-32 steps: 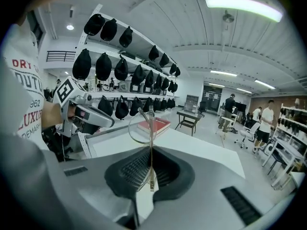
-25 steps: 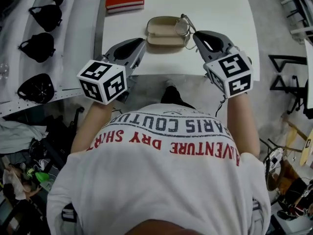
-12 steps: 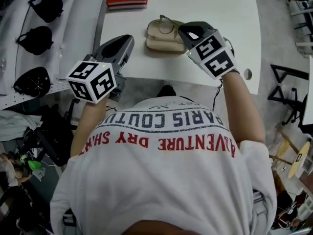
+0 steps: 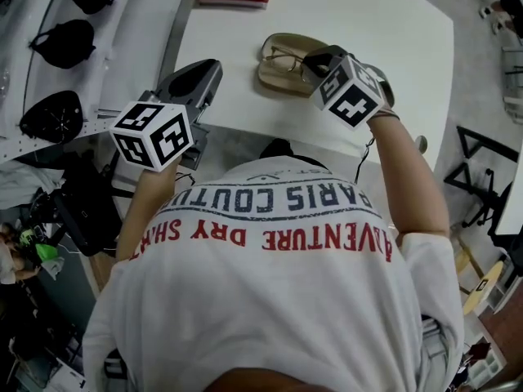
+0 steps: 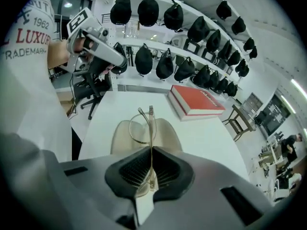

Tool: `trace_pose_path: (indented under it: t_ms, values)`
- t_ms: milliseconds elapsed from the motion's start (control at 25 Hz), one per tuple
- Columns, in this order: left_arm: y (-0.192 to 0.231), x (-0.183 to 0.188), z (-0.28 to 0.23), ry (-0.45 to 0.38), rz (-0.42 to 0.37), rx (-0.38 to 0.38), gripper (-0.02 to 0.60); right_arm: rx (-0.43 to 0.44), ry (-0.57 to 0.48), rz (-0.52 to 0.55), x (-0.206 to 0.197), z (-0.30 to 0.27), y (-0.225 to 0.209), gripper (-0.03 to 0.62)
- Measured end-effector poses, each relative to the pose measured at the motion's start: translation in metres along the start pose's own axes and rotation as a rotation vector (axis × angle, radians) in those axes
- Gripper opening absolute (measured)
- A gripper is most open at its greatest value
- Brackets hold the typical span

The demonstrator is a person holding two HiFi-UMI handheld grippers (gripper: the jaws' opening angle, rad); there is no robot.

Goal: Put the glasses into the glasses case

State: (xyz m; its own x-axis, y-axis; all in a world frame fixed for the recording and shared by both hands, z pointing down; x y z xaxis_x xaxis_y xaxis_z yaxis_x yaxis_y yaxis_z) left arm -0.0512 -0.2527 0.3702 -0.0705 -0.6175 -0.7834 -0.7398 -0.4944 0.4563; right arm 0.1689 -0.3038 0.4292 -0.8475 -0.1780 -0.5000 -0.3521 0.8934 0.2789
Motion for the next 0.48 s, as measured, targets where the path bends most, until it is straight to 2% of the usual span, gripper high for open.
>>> trace_pose_path:
  t_ms: [280,480]
  values:
    - [0.007,-0.004,-0.005,0.005,0.025,0.021,0.048,0.058,0.079,0.093,-0.006,-0.027,0.007,0.028]
    - [0.007,-0.006,-0.007,0.014,0.033,0.028,0.048,0.084,0.099,0.124,-0.006,-0.037,0.007,0.029]
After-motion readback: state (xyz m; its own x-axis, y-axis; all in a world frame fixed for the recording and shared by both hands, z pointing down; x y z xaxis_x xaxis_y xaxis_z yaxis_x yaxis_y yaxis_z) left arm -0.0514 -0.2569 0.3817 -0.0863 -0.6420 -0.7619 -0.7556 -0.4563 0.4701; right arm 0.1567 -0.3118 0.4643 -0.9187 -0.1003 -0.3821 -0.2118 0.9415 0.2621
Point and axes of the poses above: the fingertips, and each gripper's own axes: z backward along the fingers, y to its left, x out of its top, the point moved 7 cm from there along z, backward along the fingers, and after that the axes turned 7 degrees about -x, right-handed, at the moved point
